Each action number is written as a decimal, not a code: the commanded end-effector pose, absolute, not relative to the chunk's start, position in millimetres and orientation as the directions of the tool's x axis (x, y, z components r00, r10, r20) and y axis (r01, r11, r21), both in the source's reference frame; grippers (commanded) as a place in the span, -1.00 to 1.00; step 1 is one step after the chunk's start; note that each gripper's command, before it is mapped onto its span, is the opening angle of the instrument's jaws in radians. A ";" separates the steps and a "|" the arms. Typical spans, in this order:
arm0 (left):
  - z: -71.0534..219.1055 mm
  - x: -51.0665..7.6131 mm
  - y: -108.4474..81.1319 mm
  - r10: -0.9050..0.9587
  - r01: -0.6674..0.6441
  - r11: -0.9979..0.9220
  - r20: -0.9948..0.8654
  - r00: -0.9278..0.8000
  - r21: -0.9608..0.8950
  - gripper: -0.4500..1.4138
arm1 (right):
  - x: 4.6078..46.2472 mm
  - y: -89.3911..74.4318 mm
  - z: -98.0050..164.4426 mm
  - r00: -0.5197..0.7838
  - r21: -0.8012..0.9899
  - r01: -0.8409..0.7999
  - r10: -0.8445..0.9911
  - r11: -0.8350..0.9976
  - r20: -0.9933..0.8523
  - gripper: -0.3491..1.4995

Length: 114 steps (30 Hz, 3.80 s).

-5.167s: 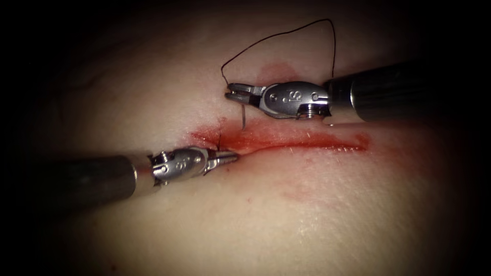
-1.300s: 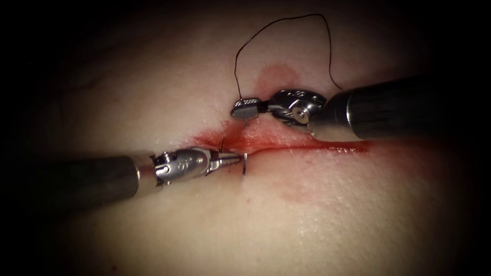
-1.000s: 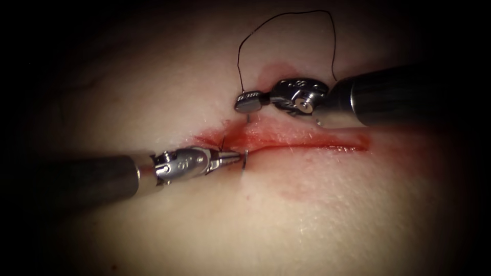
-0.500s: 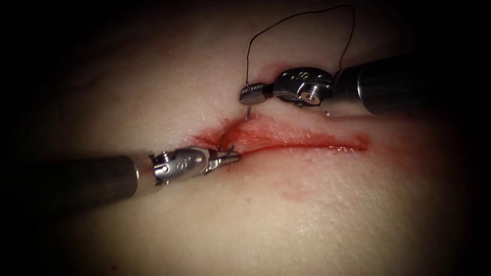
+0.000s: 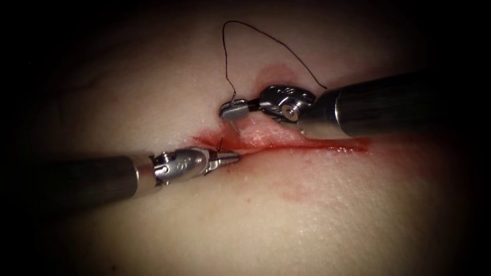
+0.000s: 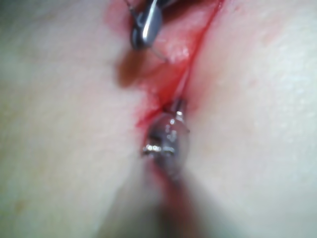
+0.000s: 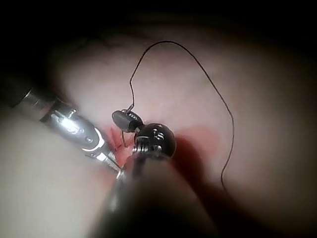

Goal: Wound Closure
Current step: Use the right gripper to pass the needle through the top of the cut, then use the left gripper to pull the needle through the skin.

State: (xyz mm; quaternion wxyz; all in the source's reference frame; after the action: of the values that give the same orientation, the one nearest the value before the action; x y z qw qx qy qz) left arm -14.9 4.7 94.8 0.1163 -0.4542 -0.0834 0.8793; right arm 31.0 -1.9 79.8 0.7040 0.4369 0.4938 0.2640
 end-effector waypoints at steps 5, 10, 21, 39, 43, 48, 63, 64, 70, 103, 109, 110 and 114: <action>95.5 -15.5 4.3 0.281 -0.127 -0.959 -0.780 -0.560 -0.254 -0.89 | 31.1 -2.6 79.9 0.395 0.897 -0.006 0.825 0.442 -0.404 -1.00; 95.5 -15.5 4.3 0.281 -0.128 -0.959 -0.779 -0.560 -0.254 -0.89 | 29.5 -1.0 80.4 0.428 0.838 -0.135 0.794 0.529 -0.432 -1.00; 95.5 -15.4 3.8 0.277 -0.121 -0.960 -0.780 -0.560 -0.254 -0.89 | 29.1 2.1 82.3 0.548 0.642 -0.232 0.643 0.731 -0.534 -1.00; 95.5 -15.4 3.4 0.276 -0.121 -0.960 -0.781 -0.561 -0.252 -0.89 | 31.7 6.7 84.9 0.696 0.629 -0.154 0.535 0.762 -0.479 -1.00; 95.5 -15.3 3.4 0.275 -0.120 -0.960 -0.781 -0.561 -0.252 -0.89 | 31.8 6.1 84.8 0.710 0.659 -0.148 0.543 0.738 -0.448 -1.00; 95.6 -15.4 3.5 0.275 -0.120 -0.960 -0.781 -0.560 -0.252 -0.89 | 31.4 5.2 84.3 0.780 0.699 -0.191 0.538 0.689 -0.318 -1.00; 95.6 -15.6 3.6 0.276 -0.119 -0.960 -0.781 -0.559 -0.254 -0.89 | 31.7 5.6 83.7 0.854 0.751 -0.207 0.490 0.627 -0.174 -1.00; 95.6 -15.6 3.6 0.276 -0.119 -0.960 -0.781 -0.559 -0.254 -0.89 | 31.8 5.1 83.4 0.856 0.757 -0.205 0.489 0.621 -0.170 -1.00; 95.6 -15.6 3.5 0.276 -0.120 -0.960 -0.781 -0.560 -0.254 -0.89 | 31.7 1.3 81.0 0.849 0.808 -0.206 0.511 0.553 -0.134 -1.00; 95.6 -15.7 3.4 0.276 -0.118 -0.960 -0.782 -0.559 -0.254 -0.89 | 26.9 -6.9 77.0 0.758 0.856 -0.187 0.625 0.482 -0.186 0.34; 95.5 -15.7 3.0 0.275 -0.115 -0.960 -0.783 -0.558 -0.255 -0.89 | 25.2 -3.8 76.6 0.661 0.799 -0.194 0.677 0.570 -0.322 0.80; 95.4 -15.7 3.0 0.275 -0.115 -0.960 -0.783 -0.558 -0.255 -0.89 | 24.8 -3.4 76.6 0.648 0.800 -0.195 0.687 0.567 -0.329 0.80; 95.2 -15.8 2.8 0.275 -0.116 -0.960 -0.783 -0.558 -0.255 -0.89 | 23.0 -1.7 76.7 0.600 0.793 -0.219 0.720 0.568 -0.350 0.83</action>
State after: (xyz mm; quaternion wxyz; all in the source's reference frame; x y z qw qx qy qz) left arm -15.2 3.2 94.6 0.1100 -0.4564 -0.0854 0.8788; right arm 22.7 -1.5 75.9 0.8166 0.3651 0.3430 0.2866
